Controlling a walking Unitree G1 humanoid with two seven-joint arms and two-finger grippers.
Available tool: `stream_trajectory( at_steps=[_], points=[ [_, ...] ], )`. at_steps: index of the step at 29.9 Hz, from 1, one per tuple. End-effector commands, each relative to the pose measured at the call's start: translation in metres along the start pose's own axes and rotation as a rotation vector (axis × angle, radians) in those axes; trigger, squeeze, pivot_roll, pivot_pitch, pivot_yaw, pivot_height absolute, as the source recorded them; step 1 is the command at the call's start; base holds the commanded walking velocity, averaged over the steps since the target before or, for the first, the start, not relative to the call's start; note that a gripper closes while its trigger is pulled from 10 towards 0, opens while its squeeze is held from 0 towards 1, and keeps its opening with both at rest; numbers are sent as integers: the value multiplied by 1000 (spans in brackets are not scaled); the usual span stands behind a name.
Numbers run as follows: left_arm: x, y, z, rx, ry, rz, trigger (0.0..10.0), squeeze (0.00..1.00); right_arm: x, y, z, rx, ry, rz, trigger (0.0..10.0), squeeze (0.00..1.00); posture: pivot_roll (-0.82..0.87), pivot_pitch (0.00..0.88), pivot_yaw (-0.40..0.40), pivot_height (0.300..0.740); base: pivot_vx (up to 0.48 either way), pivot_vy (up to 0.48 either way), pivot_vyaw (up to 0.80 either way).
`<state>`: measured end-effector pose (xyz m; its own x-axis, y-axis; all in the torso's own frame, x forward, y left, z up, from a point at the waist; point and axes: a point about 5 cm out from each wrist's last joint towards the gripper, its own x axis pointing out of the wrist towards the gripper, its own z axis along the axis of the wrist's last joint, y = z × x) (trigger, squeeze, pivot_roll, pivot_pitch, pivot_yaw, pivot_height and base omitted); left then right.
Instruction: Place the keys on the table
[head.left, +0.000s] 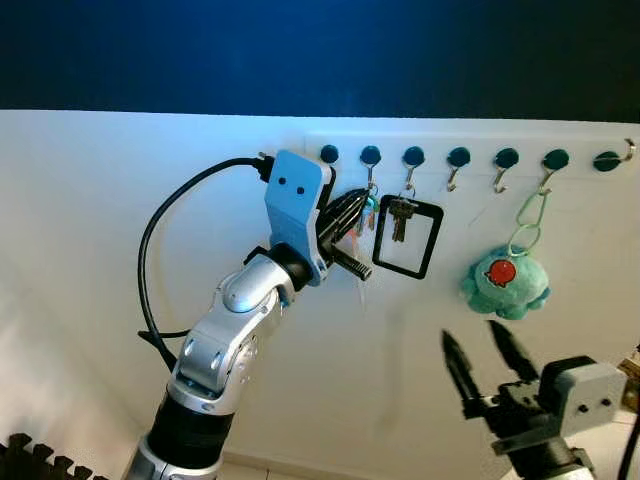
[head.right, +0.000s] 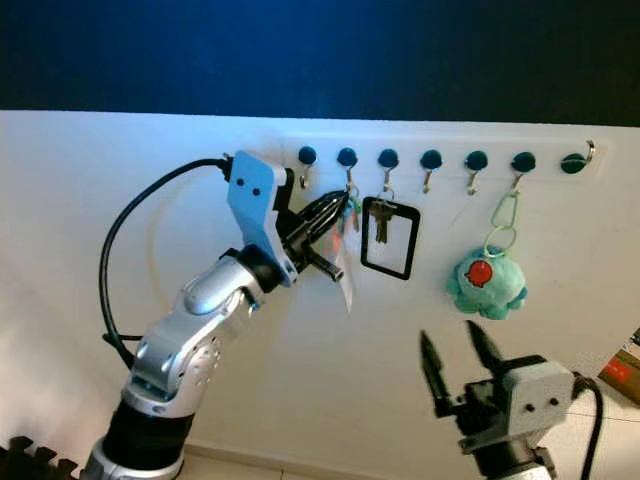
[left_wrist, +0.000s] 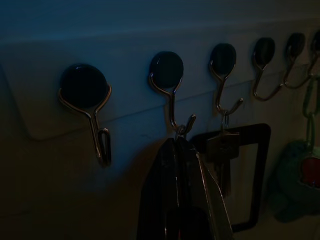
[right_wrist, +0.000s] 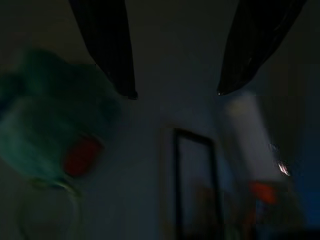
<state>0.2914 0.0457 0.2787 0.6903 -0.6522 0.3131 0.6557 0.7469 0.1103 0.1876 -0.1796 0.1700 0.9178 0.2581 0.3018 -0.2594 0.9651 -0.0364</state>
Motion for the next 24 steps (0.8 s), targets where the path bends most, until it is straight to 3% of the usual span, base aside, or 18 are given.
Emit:
stream_trajectory(
  at_steps=[1,8,9,13,24],
  points=[
    [-2,2,-2,-66,12,-13,10000,0,5,6,8,43,-10,58,10000,0,-93,77,61,740,0,0,0],
    [-3,0,7,-223,-36,-82,10000,0,19,17,25,74,-60,159,10000,0,-91,76,59,740,0,0,0],
    [-5,-1,12,-277,-71,-121,10000,0,23,21,29,77,-77,188,10000,0,-91,74,58,740,0,0,0],
    [-8,-3,19,-337,-123,-165,10000,0,27,21,32,85,-77,202,10000,0,-89,73,57,740,0,0,0],
    [-7,-4,28,-380,-160,-201,10000,0,32,25,32,99,-73,219,10000,0,-87,70,53,740,0,0,0]
  ],
)
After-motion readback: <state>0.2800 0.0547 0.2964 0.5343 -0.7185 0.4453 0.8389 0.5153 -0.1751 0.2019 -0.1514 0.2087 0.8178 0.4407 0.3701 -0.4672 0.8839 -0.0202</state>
